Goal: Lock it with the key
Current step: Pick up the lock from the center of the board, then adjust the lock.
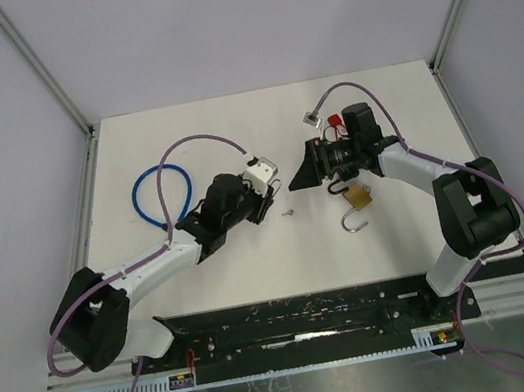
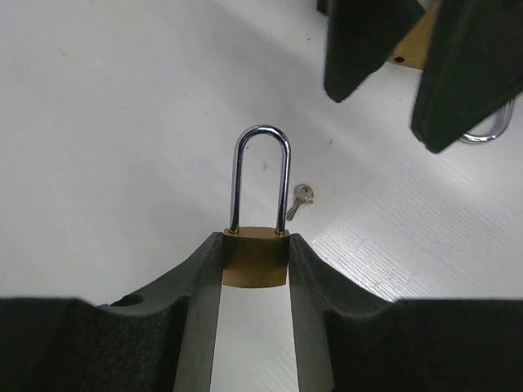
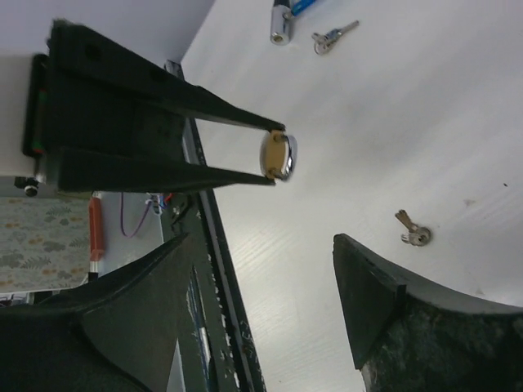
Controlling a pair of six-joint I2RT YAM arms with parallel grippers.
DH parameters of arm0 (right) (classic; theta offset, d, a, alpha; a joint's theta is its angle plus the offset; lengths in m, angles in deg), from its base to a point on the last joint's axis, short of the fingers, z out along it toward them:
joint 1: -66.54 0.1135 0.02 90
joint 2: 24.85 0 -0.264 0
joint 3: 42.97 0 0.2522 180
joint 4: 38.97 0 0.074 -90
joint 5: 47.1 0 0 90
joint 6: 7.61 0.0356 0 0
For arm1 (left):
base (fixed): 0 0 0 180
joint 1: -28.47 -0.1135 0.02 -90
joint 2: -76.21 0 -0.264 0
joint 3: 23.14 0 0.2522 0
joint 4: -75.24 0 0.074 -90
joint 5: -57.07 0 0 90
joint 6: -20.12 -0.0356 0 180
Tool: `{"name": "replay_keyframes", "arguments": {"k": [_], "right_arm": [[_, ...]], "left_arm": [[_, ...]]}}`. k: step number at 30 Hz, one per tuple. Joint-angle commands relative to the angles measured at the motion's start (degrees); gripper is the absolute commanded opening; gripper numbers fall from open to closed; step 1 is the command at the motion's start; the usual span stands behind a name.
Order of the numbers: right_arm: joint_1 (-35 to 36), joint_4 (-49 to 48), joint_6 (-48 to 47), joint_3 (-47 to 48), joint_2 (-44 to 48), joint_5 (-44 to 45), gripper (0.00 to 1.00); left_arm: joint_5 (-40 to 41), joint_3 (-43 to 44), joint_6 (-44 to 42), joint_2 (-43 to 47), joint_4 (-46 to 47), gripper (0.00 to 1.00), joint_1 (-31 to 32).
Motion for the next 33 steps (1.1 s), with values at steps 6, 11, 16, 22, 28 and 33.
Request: {"name": "replay_keyframes", "arguments": {"k": [6,11,16,22,28,33], "right_arm": [[-0.33,-6.71,11.35,1.24,3.15,-2.78,0.71],[-0.08,-3.72,9.77,1.7,2.65,-1.92,0.63],[1.09,-1.6,7.21,2.23,2.71,-1.79,0.43],[1.64,-1.49,5.05,3.26,3.18,-4.35,0.02],[1.59,5.38,-7.84,5.68,5.58,-5.25,0.0],[1.56,20.47,-31.43,10.44,6.35,-5.05,0.0]], "left_arm": [[-5.5,1.82,-13.81,0.51,7.86,0.0,3.89],[-5.72,3.13,-14.46,-0.15,7.54,0.0,4.62],[-6.24,3.78,-14.97,-0.17,7.47,0.0,4.99],[-5.47,3.0,-13.79,0.71,8.21,0.02,5.08],[-6.69,-3.72,-7.05,6.77,11.76,0.49,4.44],[-15.65,-15.42,4.41,17.29,19.03,0.74,-0.84]]}}
